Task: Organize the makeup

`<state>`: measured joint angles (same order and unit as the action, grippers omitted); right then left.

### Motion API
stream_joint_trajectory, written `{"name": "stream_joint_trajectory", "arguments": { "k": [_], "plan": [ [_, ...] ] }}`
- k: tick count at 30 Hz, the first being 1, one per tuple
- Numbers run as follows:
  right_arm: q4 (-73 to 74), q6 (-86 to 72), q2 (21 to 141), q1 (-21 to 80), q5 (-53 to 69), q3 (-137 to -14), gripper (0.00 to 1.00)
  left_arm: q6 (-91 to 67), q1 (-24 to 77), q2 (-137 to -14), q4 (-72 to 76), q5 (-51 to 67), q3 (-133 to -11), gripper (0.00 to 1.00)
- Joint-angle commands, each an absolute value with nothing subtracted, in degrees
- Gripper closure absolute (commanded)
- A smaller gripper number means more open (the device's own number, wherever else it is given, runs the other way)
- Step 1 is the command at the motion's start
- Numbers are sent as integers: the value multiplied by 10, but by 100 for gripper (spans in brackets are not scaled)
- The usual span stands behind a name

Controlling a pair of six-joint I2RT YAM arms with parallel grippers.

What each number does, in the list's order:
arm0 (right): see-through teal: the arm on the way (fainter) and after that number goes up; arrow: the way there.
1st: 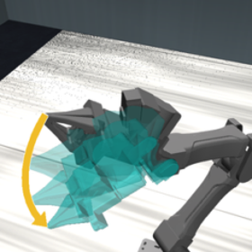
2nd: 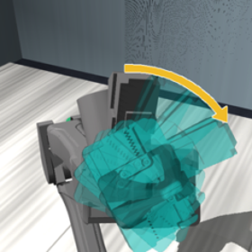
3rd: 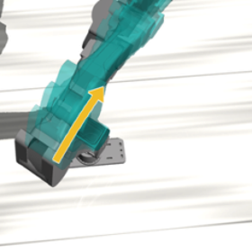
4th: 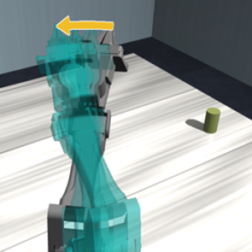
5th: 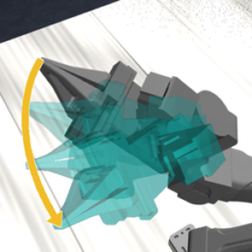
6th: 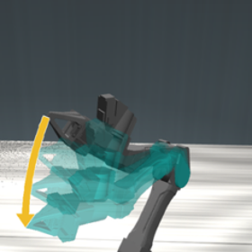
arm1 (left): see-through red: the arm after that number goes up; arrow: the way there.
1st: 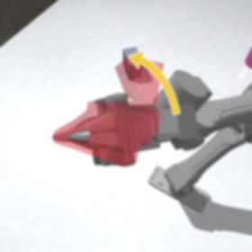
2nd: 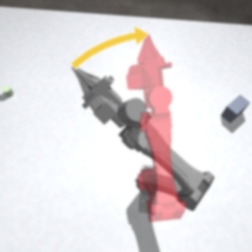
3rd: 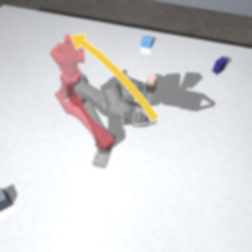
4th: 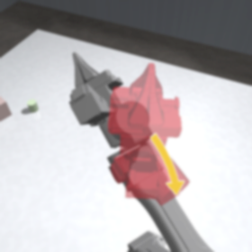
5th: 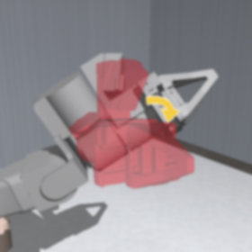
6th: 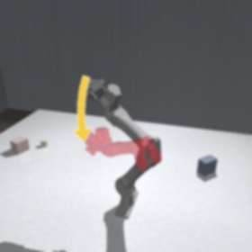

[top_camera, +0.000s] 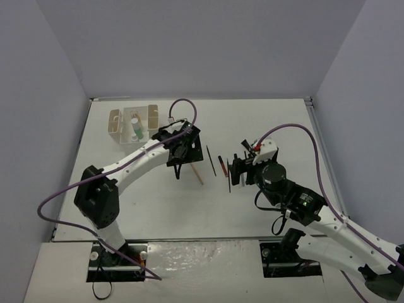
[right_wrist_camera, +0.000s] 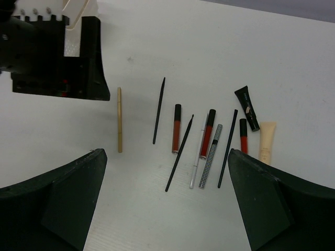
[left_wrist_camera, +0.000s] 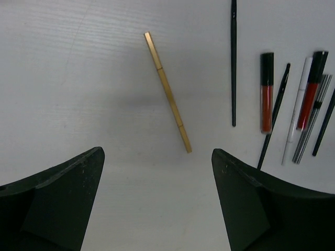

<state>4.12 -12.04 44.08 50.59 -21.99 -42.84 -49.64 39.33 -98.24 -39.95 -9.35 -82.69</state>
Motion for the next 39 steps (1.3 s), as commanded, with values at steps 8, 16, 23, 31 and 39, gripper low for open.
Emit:
{"name": "stream_joint_trajectory", "arguments": {
  "k": [8,16,23,31,39],
  "plan": [
    [18,-131,396,500,-244,-407,2,-570,382,-1164,-465,-126,-997,25],
    [18,-127,369,500,-249,-396,2,-578,367,-1215,-483,-114,-1021,35],
    [14,-128,367,500,-249,-390,2,-574,357,-1238,-493,-119,-1021,49],
    [11,-128,360,500,-250,-387,2,-570,349,-1224,-467,-112,-967,83],
    [10,-128,357,501,-250,-386,2,-525,349,-1125,-446,-157,-913,100]
  ]
}}
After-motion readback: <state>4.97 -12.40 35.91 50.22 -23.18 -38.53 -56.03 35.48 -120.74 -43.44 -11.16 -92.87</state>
